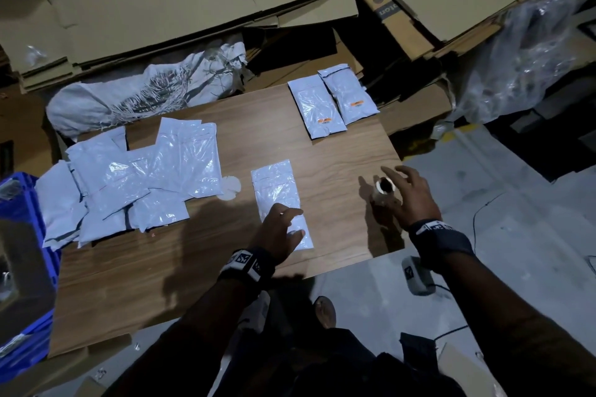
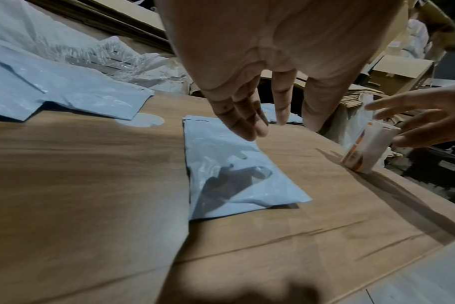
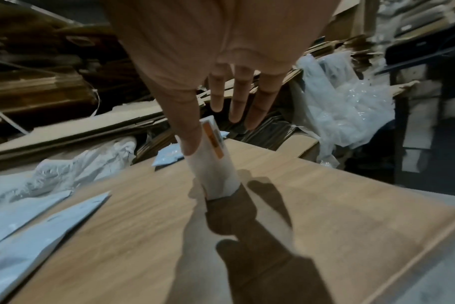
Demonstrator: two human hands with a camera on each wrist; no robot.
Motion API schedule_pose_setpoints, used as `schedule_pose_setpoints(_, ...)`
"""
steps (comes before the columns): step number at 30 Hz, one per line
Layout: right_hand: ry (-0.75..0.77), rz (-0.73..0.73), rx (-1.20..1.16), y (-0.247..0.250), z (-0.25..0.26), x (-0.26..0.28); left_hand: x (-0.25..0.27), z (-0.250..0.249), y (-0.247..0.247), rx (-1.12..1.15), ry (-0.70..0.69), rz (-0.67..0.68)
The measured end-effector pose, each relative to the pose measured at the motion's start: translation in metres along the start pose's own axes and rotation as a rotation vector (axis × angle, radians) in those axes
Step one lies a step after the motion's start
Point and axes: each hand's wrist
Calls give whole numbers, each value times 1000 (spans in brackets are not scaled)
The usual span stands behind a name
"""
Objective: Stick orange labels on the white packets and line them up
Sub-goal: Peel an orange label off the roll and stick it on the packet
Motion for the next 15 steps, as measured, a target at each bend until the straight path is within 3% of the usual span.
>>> schedule_pose_setpoints(3,71,119,32,0,-5,-14,-7,-7,-5,4,-37,16)
schedule_pose_setpoints(6,72,102,-55,0,-5,-19,-12,-13,-8,24,-57,16)
schedule_pose_setpoints(10,-70,-21,-460,-1,-1,-10,-18,-19,-10,73,-62,-3)
schedule_pose_setpoints(15,-120,35,-918,0,7,-1,-28,-37,-7,208,-24,-15)
Point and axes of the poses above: each hand's wrist, its own x-axis away from the middle knuckle, its own y-axis out of the back of the hand, z = x × y, and after that the axes turned 5 degrees about z, right-handed
